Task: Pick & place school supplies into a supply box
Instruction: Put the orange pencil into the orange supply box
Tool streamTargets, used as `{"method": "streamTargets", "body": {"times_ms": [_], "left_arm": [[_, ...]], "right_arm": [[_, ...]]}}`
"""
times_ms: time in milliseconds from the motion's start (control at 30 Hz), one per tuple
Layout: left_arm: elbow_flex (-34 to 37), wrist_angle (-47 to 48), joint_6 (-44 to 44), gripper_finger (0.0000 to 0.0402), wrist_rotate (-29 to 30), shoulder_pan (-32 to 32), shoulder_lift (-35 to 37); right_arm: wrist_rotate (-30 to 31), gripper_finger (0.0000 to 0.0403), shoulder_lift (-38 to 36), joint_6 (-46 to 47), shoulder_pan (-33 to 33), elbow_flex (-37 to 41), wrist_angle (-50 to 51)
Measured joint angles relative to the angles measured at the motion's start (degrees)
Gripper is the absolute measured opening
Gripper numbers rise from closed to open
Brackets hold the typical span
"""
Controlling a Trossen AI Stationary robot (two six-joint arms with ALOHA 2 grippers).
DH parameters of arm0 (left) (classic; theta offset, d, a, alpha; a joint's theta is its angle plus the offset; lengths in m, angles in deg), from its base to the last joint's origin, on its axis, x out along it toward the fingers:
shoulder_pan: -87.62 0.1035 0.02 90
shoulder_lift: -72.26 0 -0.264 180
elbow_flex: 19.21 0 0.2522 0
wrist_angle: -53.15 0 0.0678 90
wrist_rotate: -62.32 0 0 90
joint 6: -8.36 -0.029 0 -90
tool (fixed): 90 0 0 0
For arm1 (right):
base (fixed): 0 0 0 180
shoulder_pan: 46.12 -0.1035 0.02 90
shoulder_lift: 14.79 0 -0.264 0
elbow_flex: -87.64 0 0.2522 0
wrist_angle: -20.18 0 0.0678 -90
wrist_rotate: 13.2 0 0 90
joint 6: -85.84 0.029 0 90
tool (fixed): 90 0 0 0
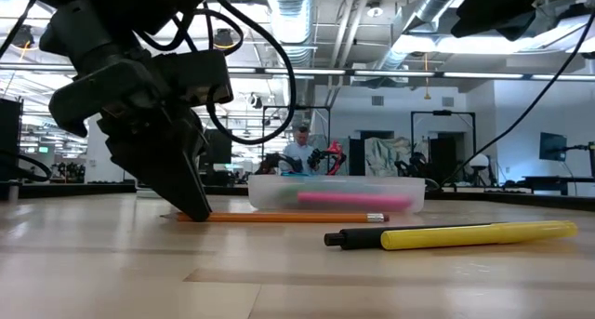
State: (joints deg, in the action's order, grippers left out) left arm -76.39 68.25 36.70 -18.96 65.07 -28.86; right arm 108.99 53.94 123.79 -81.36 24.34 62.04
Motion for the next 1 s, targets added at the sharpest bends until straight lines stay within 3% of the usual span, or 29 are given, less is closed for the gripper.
{"method": "streamTargets", "body": {"times_ms": [533, 633, 800, 1000], "left_arm": [[-0.02, -0.25, 0.42, 0.0071, -0.27, 0.04, -0.07], [-0.02, -0.08, 0.42, 0.0062, -0.29, 0.04, -0.07], [-0.02, -0.01, 1.22, 0.0011, 0.06, 0.07, -0.04], [0.03, -0.61, 2.89, 0.0009, 1.33, 0.04, -0.05]], "right_arm": [[0.94, 0.0120, 0.00, -0.35, 0.02, 0.00, 0.22], [0.93, 0.0120, 0.00, -0.39, 0.02, 0.00, 0.22], [0.92, 0.0120, 0.00, -0.39, 0.02, 0.00, 0.20], [0.92, 0.0120, 0.00, -0.02, 0.02, 0.00, 0.20]]}}
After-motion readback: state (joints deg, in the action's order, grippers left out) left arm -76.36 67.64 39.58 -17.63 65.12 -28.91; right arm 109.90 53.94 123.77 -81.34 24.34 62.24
